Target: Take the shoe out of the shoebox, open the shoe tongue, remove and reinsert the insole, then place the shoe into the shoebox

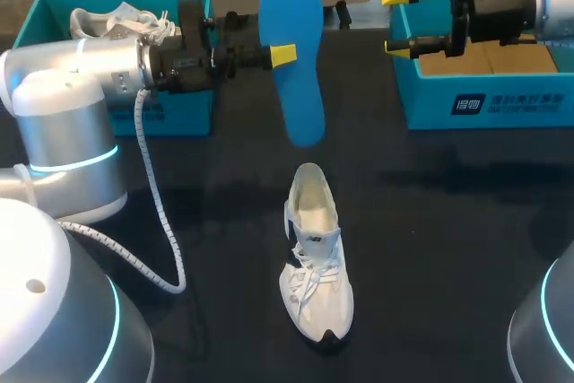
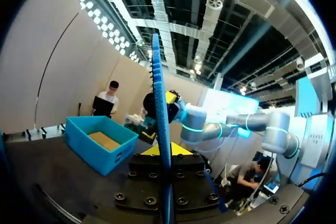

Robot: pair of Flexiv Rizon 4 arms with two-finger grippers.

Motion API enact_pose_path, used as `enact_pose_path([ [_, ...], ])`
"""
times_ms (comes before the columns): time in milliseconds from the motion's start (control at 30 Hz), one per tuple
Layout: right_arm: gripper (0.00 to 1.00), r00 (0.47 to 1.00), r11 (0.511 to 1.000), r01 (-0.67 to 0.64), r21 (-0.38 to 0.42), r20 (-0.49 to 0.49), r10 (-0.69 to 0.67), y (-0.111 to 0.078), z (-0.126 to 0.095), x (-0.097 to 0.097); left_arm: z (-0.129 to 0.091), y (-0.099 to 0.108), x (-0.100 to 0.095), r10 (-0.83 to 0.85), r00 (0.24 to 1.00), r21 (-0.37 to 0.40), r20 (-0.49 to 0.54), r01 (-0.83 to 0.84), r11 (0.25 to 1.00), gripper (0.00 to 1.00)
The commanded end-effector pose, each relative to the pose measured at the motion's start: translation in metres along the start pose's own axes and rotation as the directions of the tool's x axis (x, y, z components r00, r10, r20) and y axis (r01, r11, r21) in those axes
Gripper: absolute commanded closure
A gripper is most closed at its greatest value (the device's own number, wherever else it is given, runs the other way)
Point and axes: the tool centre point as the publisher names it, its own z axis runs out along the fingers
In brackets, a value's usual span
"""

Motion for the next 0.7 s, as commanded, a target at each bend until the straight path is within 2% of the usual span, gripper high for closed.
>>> enact_pose_path([
  [33, 0.00, 1.000, 1.000, -0.002, 0.000, 0.006, 0.002, -0.001, 0.000, 0.001, 0.008, 0.003, -0.016, -0.390, 0.921, 0.092, 0.005, 0.387, 0.917, 1.00],
  [333, 0.00, 1.000, 1.000, -0.002, 0.000, 0.006, 0.002, -0.001, 0.000, 0.001, 0.012, 0.000, -0.028, -0.548, 0.836, 0.143, -0.029, 0.546, 0.825, 1.00],
  [500, 0.00, 1.000, 1.000, -0.002, 0.000, 0.006, 0.002, -0.001, 0.000, 0.001, 0.015, -0.004, -0.025, -0.574, 0.818, 0.127, -0.027, 0.573, 0.810, 1.00],
  [700, 0.00, 1.000, 1.000, -0.002, 0.000, 0.006, 0.002, -0.001, 0.000, 0.001, 0.018, 0.000, -0.026, -0.647, 0.762, 0.093, -0.011, 0.645, 0.759, 1.00],
])
